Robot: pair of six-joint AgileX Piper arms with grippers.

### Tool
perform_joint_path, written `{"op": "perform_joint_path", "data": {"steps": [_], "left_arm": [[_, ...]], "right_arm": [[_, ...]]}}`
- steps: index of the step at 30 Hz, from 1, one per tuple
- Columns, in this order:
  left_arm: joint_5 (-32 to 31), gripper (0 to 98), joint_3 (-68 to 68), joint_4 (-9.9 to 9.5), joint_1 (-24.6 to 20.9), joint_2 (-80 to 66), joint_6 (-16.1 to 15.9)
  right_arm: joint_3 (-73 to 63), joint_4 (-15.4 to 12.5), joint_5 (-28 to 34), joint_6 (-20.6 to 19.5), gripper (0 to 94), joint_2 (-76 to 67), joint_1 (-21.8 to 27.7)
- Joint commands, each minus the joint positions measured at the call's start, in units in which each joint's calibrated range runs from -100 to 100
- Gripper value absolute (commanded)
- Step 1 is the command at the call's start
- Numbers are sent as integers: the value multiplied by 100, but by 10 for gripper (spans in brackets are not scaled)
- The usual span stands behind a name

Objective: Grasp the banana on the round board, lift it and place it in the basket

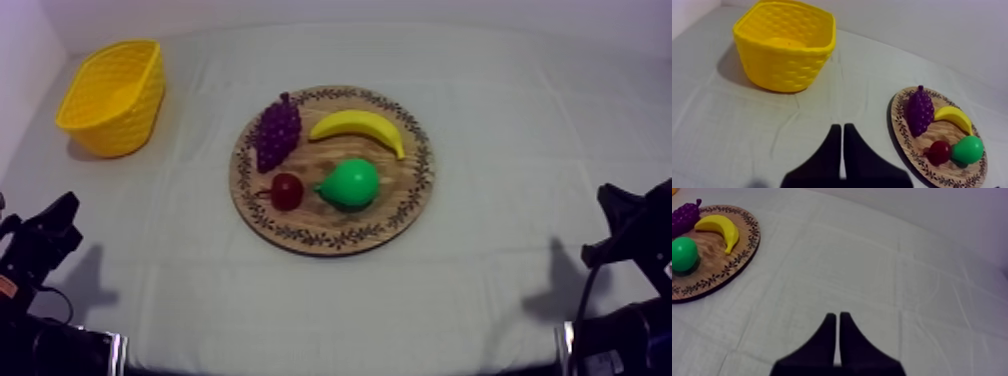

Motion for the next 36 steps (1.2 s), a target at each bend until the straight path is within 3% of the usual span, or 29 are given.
{"op": "perform_joint_path", "data": {"steps": [1,16,36], "left_arm": [[-4,1,2,0,2,0,-1],[-4,1,2,0,-45,0,-12],[-182,0,-307,-13,11,195,-510]], "right_arm": [[-5,1,-2,2,6,-3,2],[-5,1,-2,2,6,-3,2],[-5,1,-2,2,6,-3,2]]}}
